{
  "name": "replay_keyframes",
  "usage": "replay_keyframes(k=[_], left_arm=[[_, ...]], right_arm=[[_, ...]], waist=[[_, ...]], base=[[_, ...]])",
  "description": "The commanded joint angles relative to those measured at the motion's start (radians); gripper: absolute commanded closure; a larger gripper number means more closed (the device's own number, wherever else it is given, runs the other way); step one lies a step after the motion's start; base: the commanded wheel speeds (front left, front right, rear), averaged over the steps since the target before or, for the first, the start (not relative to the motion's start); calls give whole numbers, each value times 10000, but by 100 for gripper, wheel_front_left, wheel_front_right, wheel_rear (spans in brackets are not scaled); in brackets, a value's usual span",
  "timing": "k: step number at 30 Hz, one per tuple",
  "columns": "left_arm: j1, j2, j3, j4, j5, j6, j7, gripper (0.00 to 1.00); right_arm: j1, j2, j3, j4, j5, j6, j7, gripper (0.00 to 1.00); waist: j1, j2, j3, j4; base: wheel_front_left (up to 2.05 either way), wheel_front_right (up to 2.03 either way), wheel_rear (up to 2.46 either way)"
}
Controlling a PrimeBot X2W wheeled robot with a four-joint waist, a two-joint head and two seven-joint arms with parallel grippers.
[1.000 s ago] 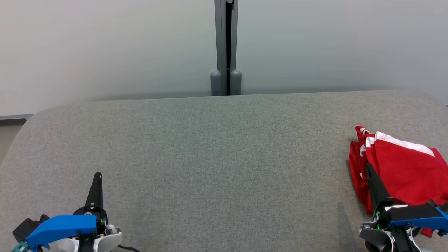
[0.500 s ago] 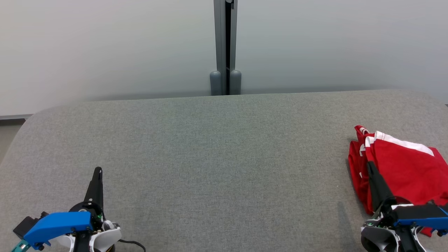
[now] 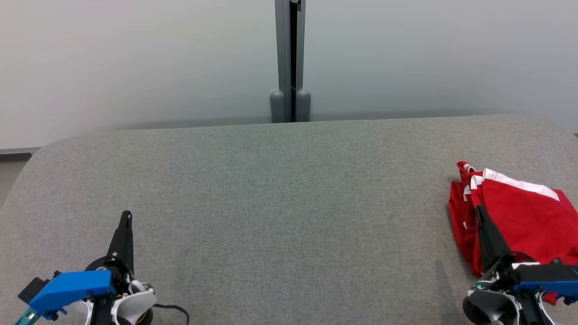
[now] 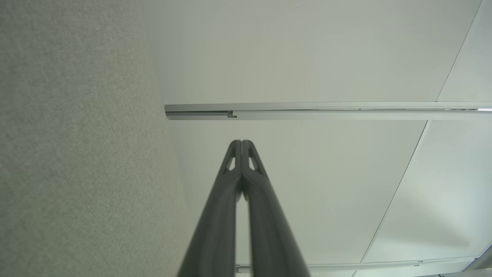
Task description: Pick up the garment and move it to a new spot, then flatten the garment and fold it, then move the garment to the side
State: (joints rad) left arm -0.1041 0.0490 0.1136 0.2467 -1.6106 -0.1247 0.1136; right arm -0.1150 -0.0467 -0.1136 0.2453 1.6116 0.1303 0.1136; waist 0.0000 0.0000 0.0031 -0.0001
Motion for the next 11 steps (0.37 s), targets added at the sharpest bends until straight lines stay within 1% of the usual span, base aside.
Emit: replay_keyframes(k=[1,11], left_arm=[[-96,24,19,-45,-40,-104,47,100],[-96,24,17,-46,-41,-104,46,100]], right_arm=[[128,-66,-20,-43,27,7,44,100],[127,-66,-20,-41,27,7,43,100]], waist=[[0,0,0,1],[0,0,0,1]], base=[[0,0,0],[0,0,0]])
